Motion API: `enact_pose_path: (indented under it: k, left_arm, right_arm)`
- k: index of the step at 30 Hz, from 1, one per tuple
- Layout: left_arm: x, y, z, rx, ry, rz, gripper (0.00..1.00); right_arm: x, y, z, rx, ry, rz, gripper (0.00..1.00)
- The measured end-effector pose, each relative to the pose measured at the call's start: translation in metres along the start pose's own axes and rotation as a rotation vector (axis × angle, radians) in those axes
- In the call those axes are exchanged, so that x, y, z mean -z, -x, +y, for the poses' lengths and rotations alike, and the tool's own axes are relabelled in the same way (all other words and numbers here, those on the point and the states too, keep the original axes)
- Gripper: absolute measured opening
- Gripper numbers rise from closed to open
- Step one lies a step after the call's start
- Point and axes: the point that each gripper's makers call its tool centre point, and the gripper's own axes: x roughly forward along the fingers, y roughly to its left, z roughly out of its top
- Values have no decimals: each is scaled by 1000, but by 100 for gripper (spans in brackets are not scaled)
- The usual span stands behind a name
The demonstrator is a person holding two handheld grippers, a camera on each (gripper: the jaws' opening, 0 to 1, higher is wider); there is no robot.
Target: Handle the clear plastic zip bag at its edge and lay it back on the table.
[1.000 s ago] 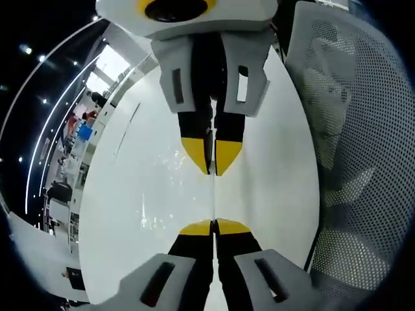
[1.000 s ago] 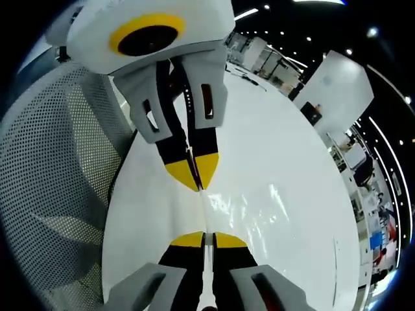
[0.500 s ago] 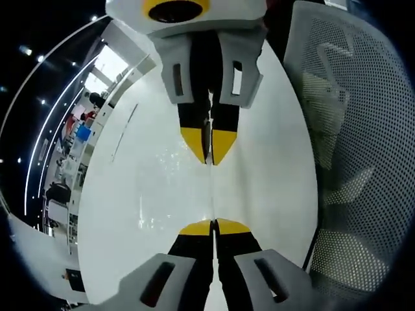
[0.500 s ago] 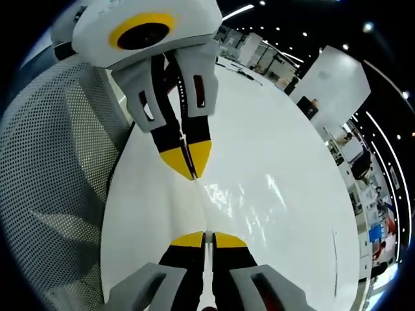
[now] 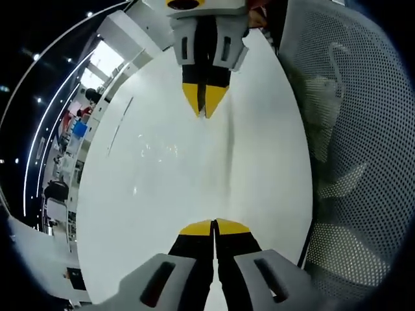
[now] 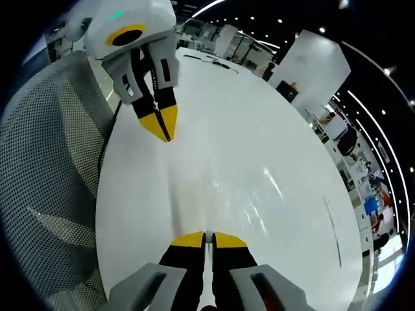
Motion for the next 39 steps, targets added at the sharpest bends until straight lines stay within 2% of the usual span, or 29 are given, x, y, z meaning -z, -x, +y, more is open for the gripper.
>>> enact_pose_path:
  k: [6, 8, 11, 15, 18, 22, 27, 34, 37, 39]
  left_arm:
    - [-20, 1, 13, -46, -35, -45, 0]
    - [-23, 1, 14, -41, -27, -43, 1]
    - [-26, 1, 19, -67, -53, -49, 11]
    - [-32, 2, 22, -83, -38, -60, 15]
    - [-32, 0, 20, -76, -39, -58, 17]
    - [-32, -5, 24, -106, -81, -41, 22]
    - [-44, 0, 32, -140, -76, -68, 23]
    - [-46, 3, 40, -186, -86, -77, 25]
    - [-48, 4, 41, -189, -87, -81, 25]
    - [-46, 1, 37, -165, -90, -69, 25]
  right_arm:
    - [-12, -6, 3, 1, 10, -19, 0]
    - [-16, -6, 4, 3, 14, -25, 0]
    - [-17, -9, 2, 6, 16, -30, 0]
    - [-20, -5, 3, 8, 13, -35, 0]
    - [-21, -3, 4, 8, 11, -39, 0]
    - [-25, 2, 7, 8, 15, -42, 0]
    - [-23, 0, 8, 5, 22, -33, 0]
    - [-20, -1, 8, 6, 20, -21, 0]
    - [-18, -2, 8, 6, 12, -18, 0]
    - [-20, -2, 10, 6, 16, -23, 0]
